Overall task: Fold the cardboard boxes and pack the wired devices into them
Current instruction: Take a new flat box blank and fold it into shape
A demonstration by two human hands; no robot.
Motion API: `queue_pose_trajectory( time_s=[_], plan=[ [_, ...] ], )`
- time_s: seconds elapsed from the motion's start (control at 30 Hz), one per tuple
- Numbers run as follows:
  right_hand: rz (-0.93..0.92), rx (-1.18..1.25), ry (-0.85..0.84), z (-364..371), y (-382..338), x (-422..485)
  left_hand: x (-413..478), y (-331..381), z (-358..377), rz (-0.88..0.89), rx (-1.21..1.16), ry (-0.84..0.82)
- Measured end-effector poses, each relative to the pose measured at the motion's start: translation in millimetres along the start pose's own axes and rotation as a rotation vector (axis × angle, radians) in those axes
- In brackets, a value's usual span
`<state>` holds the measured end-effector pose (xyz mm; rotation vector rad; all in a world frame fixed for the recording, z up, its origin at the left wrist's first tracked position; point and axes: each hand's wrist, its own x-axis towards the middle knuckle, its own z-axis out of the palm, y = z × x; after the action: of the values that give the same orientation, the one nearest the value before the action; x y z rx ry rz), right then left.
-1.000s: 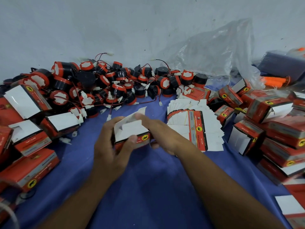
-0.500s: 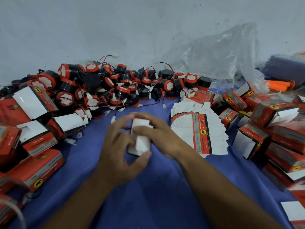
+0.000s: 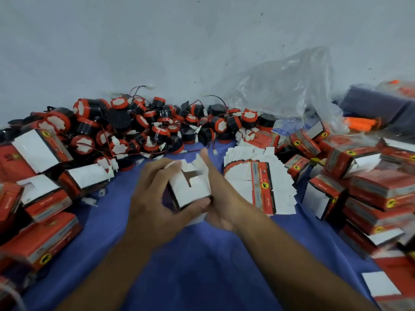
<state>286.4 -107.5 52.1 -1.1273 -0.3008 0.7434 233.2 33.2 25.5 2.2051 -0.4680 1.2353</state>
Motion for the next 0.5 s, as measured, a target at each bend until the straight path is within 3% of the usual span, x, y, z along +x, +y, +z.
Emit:
queue_pose_trajectory(
  time_s=[0.2,0.33,0.5],
  plan=[
    [-0.057,0.074,-0.029,-14,27,-35,-30,8,0,0.118,0.129,-0.142],
    [-0.103,0.166,0.013,-5,44,-39,-40,9,-3,-0.058,-0.022,-0.237],
    [-0.127,0.26,0.013,-8,45,-42,-44,6,-3,-0.1,-0.138,-0.233]
  ],
)
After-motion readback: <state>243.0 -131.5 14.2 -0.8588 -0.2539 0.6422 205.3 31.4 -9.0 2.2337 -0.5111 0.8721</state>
